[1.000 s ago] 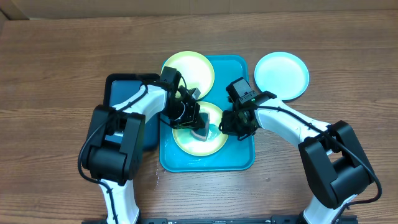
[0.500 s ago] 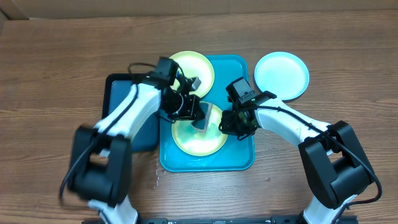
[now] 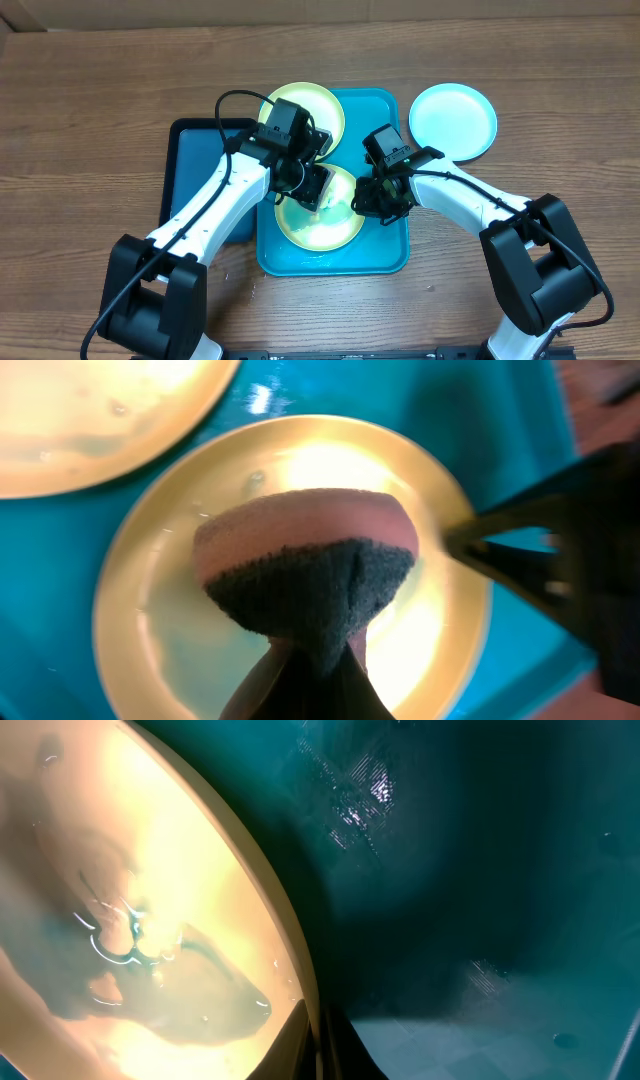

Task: Clean dirty plates on tray and stack at the side
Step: 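Scrub the yellow plate rim area with the left-held sponge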

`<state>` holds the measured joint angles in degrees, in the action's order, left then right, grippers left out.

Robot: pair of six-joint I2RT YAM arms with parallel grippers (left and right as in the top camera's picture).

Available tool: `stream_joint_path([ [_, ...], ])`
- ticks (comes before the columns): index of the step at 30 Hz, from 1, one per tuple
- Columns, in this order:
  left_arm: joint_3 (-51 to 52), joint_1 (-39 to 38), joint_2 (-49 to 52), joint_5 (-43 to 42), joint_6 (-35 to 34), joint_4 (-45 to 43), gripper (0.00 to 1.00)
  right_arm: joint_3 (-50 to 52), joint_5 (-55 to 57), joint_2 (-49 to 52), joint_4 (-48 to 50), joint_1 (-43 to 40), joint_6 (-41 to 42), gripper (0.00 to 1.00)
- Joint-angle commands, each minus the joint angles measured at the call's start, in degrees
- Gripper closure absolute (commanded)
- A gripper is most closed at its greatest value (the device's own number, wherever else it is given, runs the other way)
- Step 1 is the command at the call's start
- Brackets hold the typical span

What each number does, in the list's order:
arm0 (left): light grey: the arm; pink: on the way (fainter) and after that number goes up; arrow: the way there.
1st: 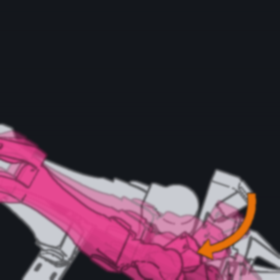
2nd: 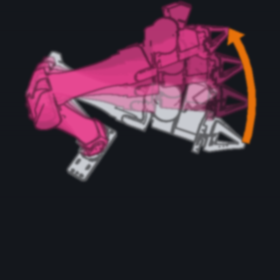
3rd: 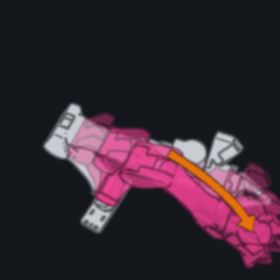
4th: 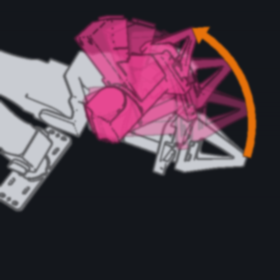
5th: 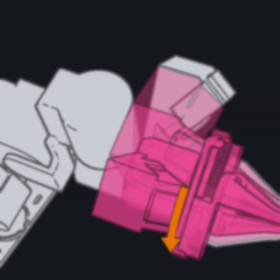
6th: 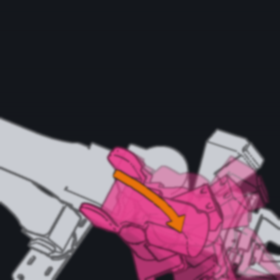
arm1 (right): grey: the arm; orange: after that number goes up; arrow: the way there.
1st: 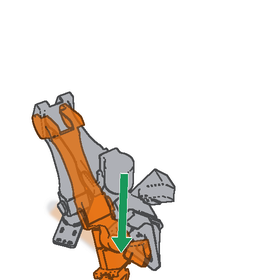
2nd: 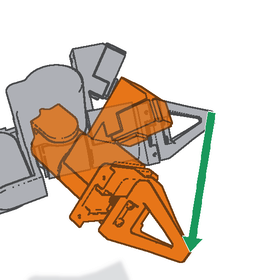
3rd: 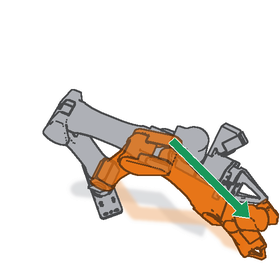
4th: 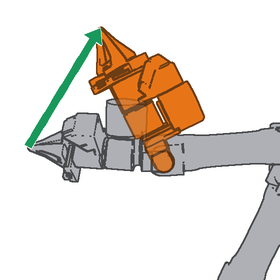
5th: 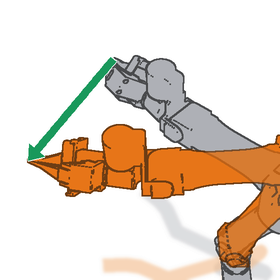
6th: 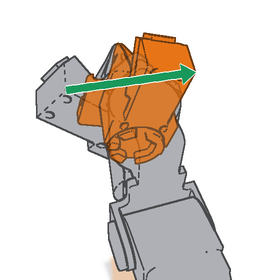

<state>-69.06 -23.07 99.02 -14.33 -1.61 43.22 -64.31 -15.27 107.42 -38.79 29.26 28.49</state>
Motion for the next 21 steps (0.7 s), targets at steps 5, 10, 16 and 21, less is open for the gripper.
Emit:
stream_joint_path([
  [5,6.58,-0.26,0.61,2.89,2.49,-10.1,0.96,0.35,-0.2,-0.15,0.15,0.42,-0.02,0.96],
  [10,11.21,-0.31,0.61,2.69,-0.2,-18.71,0.96,0.35,-0.2,-0.15,0.02,0.42,-0.02,0.96],
  [16,11.45,-0.31,0.59,1.66,-0.55,-17.57,0.48,0.35,-0.2,-0.15,-0.04,0.42,-0.02,0.96],
  [21,10.93,-0.31,0.63,1.09,-0.57,-15.1,0.49,0.35,-0.2,-0.15,-0.02,0.42,0.0,0.96],
])
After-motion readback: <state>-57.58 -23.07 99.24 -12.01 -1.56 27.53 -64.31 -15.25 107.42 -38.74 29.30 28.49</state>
